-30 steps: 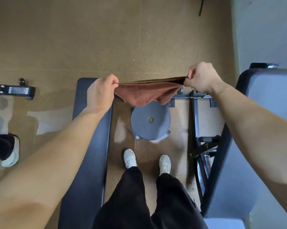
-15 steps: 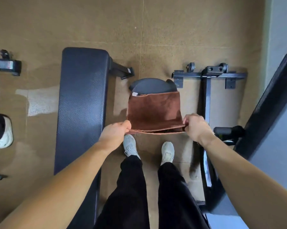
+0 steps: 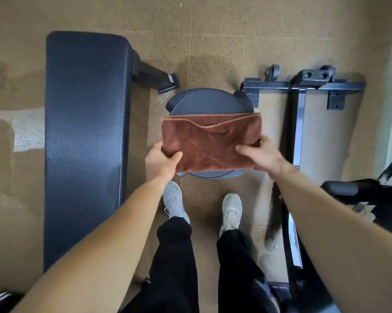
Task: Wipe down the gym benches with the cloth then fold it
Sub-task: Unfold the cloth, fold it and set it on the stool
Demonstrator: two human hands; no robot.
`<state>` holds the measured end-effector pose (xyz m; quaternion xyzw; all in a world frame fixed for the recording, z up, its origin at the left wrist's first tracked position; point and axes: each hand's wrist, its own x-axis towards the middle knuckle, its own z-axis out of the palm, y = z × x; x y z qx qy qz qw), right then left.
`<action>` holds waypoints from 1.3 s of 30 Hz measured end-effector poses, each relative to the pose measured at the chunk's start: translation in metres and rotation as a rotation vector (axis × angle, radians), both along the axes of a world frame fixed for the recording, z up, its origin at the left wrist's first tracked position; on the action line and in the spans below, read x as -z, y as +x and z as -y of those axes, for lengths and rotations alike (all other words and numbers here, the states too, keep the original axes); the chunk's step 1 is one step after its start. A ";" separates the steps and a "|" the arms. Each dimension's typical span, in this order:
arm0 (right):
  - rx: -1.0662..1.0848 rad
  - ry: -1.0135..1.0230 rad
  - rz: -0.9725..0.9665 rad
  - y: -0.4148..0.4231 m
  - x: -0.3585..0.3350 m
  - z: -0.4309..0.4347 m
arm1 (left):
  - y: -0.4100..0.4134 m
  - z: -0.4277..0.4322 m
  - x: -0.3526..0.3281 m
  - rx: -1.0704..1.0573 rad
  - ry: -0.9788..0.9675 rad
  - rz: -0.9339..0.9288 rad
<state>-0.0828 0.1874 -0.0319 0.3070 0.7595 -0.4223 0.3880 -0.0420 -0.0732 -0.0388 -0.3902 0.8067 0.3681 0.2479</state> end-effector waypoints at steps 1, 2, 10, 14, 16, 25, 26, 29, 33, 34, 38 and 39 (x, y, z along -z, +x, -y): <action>-0.058 0.085 -0.027 0.012 0.001 0.002 | 0.009 -0.001 0.000 -0.014 -0.068 -0.049; -0.081 0.206 -0.065 0.022 -0.001 0.005 | 0.014 -0.002 -0.002 -0.051 -0.111 -0.089; 0.310 -0.041 -0.100 0.014 -0.035 0.071 | -0.022 -0.041 -0.078 -0.088 -0.053 -0.413; 0.716 -0.435 0.106 0.009 -0.034 0.075 | -0.015 -0.076 -0.079 0.215 0.356 -0.244; 0.776 -0.484 0.154 0.012 -0.026 0.063 | -0.011 -0.074 -0.062 0.164 0.302 -0.203; 0.531 -0.432 -0.121 0.007 -0.029 0.066 | -0.019 -0.055 -0.033 -0.229 0.166 -0.159; 0.541 -0.485 -0.153 0.006 -0.035 0.069 | -0.022 -0.049 -0.040 -0.238 0.139 -0.238; 0.586 -0.420 -0.121 0.013 -0.032 0.072 | -0.018 -0.040 -0.055 -0.165 0.133 -0.265; 0.397 -0.023 0.128 0.047 -0.035 0.054 | 0.002 -0.027 -0.072 0.029 0.084 0.082; 0.313 0.047 0.146 0.058 -0.041 0.049 | 0.007 -0.022 -0.078 0.098 0.074 0.096; 0.007 0.154 0.004 0.070 -0.108 0.050 | 0.024 -0.007 -0.135 0.460 0.005 0.075; -0.055 0.170 -0.062 0.067 -0.130 0.052 | 0.023 -0.003 -0.150 0.514 -0.025 0.085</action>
